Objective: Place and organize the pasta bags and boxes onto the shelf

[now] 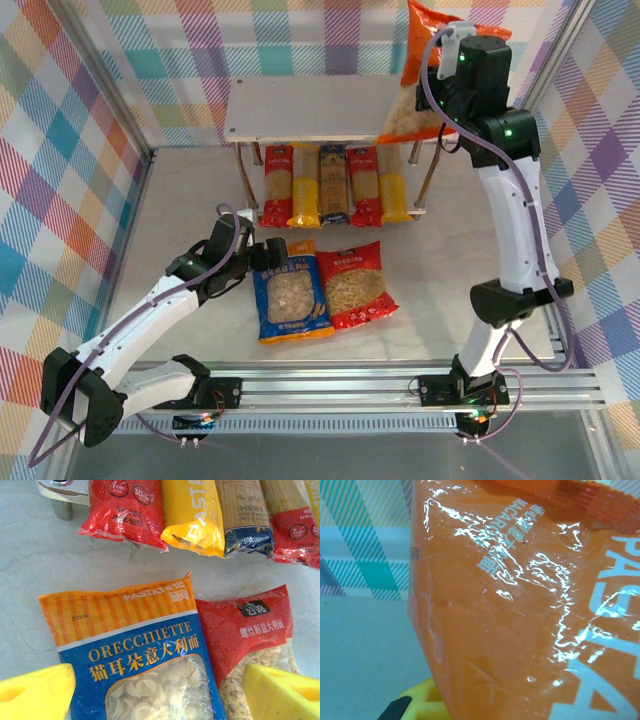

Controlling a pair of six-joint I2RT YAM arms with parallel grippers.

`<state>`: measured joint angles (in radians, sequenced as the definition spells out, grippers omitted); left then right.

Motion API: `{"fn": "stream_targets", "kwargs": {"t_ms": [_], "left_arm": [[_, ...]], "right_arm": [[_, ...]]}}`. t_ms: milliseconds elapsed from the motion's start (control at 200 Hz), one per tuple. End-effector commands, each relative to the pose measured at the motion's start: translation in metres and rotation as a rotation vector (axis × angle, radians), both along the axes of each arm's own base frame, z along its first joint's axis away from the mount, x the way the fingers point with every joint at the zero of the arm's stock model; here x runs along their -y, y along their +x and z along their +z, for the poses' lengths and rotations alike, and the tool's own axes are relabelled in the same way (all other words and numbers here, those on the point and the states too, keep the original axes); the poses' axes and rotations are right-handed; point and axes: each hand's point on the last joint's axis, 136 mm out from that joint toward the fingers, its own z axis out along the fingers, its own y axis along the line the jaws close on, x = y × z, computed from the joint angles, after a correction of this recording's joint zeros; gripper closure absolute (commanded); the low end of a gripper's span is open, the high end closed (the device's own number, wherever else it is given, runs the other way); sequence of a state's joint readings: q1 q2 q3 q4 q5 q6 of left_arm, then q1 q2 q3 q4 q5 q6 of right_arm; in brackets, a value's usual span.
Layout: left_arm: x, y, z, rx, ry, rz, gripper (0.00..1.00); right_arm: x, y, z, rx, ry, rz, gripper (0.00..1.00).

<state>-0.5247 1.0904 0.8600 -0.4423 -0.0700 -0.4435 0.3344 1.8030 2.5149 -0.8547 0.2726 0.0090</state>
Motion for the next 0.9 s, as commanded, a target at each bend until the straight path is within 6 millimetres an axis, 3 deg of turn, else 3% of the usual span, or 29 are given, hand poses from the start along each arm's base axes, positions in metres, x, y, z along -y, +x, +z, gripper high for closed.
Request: {"fn": "stream_targets", "kwargs": {"t_ms": [0, 385, 655, 735, 895], "left_arm": [[-0.005, 0.004, 0.015, 0.038, 0.002, 0.007, 0.13], [-0.01, 0.003, 0.015, 0.04, 0.016, 0.02, 0.13], [-0.012, 0.003, 0.013, 0.037, 0.019, 0.025, 0.13], [-0.012, 0.003, 0.012, 0.034, 0.022, 0.025, 0.13], [-0.012, 0.002, 0.011, 0.032, 0.022, 0.024, 0.13]], "right_arm": [[0.0, -0.008, 0.064, 0.216, 0.025, 0.016, 1.0], [-0.015, 0.04, 0.021, 0.151, -0.067, 0.012, 1.0], [-0.011, 0.062, -0.029, 0.019, -0.118, -0.017, 1.0], [-0.009, 0.065, -0.041, -0.019, -0.095, -0.044, 0.76], [-0.006, 0.07, -0.061, -0.073, -0.093, -0.076, 0.69]]}}
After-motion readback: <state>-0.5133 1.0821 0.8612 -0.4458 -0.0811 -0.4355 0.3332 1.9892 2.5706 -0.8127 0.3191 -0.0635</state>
